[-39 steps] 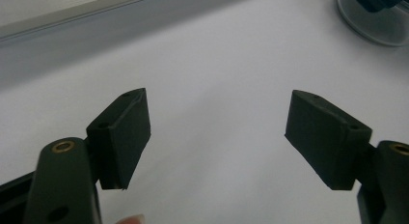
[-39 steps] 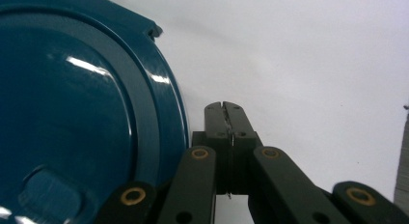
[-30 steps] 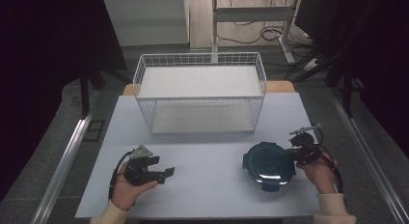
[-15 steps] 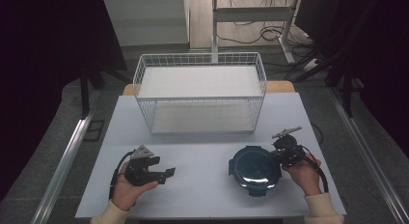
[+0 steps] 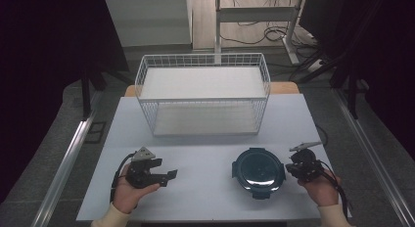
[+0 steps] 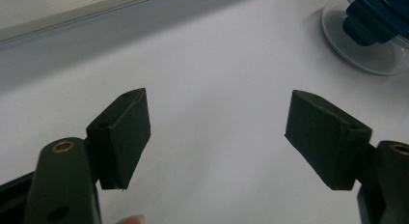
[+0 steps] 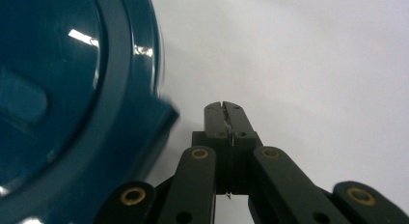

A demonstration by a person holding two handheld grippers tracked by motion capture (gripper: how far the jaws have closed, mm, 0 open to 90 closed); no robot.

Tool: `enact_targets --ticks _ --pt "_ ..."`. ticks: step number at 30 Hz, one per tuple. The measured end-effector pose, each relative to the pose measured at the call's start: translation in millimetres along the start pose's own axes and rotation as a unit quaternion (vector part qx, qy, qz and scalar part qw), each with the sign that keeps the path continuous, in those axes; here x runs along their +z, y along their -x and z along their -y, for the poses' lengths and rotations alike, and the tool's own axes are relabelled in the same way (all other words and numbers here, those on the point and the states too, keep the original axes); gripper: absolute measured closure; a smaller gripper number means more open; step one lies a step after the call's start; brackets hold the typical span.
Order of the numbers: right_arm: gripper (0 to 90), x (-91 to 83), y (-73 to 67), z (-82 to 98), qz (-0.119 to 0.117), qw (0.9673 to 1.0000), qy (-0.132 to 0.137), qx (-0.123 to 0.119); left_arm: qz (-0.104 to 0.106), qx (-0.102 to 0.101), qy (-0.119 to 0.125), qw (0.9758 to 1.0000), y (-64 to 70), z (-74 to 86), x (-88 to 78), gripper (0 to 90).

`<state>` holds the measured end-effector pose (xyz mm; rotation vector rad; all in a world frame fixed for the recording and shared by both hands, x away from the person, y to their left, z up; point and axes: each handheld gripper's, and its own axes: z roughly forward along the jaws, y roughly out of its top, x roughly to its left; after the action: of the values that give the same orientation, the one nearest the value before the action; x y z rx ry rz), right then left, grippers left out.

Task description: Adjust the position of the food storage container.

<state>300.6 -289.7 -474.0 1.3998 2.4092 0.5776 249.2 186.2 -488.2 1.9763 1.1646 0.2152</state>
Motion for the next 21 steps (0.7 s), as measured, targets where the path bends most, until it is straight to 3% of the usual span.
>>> enact_targets --ticks 6,10,16,21 --pt "89.6 -3.0 -10.7 8.5 -0.016 0.9998 -0.001 -0.009 0.004 0.004 0.001 1.0 3.5 -1.2 0.5 23.4" --pt "89.6 -4.4 -17.8 4.3 0.005 0.9998 -0.005 -0.02 0.004 0.006 -0.001 1.0 4.5 -1.2 1.8 23.4" --pt "89.7 -3.7 -19.4 3.5 0.009 0.9997 -0.005 -0.02 0.004 0.007 -0.006 0.9999 5.1 -1.8 5.3 23.4" --pt "89.7 -2.0 -28.7 -0.3 0.009 0.9996 -0.007 -0.024 0.006 0.01 -0.007 0.9999 7.5 -2.6 7.2 23.4"
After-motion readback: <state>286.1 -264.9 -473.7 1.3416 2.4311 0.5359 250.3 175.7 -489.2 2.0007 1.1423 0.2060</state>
